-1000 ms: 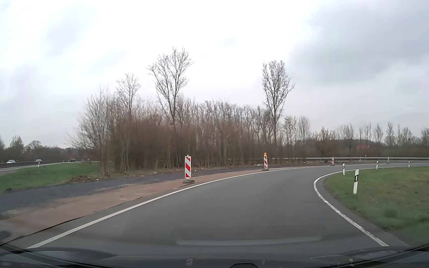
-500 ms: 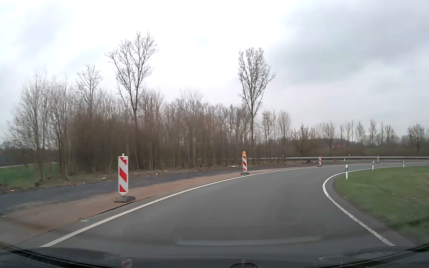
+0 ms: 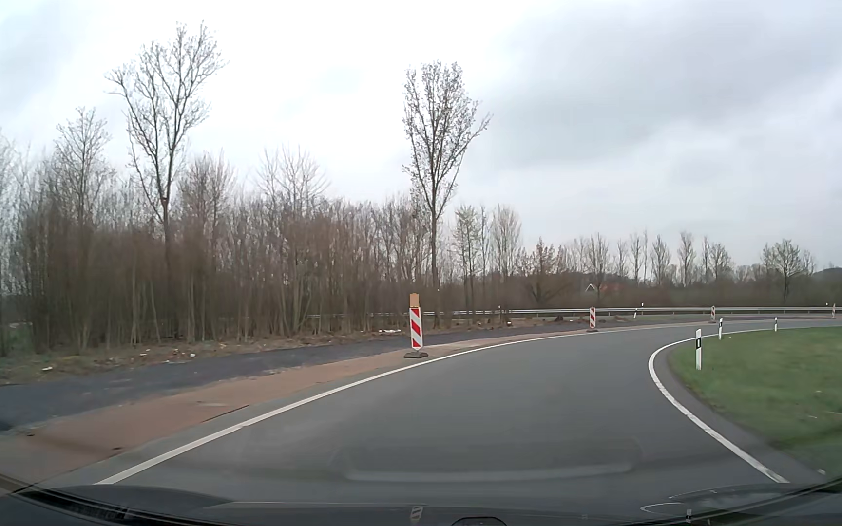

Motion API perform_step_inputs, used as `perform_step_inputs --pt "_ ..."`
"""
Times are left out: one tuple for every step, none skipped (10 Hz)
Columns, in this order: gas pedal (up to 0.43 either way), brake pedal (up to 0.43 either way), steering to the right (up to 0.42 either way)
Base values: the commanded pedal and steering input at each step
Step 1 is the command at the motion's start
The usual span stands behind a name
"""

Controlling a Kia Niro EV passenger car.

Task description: Follow the waypoints while adhering to traffic rules and regulations

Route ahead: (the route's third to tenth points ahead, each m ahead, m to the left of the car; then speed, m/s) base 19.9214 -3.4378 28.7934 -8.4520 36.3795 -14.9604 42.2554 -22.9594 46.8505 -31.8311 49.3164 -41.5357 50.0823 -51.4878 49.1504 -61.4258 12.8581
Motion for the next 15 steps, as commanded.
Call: perform_step_inputs --pt "0.15 0.0 0.085" --pt "0.157 0.0 0.089" --pt "0.157 0.0 0.094" --pt "0.157 0.0 0.095" --pt "0.157 0.0 0.095" --pt "0.157 0.0 0.095" --pt "0.157 0.0 0.095" --pt "0.157 0.0 0.095" --pt "0.157 0.0 0.095" --pt "0.157 0.0 0.095" --pt "0.157 0.0 0.095" --pt "0.157 0.0 0.095" --pt "0.157 0.0 0.095" --pt "0.157 0.0 0.096" --pt "0.157 0.0 0.097"
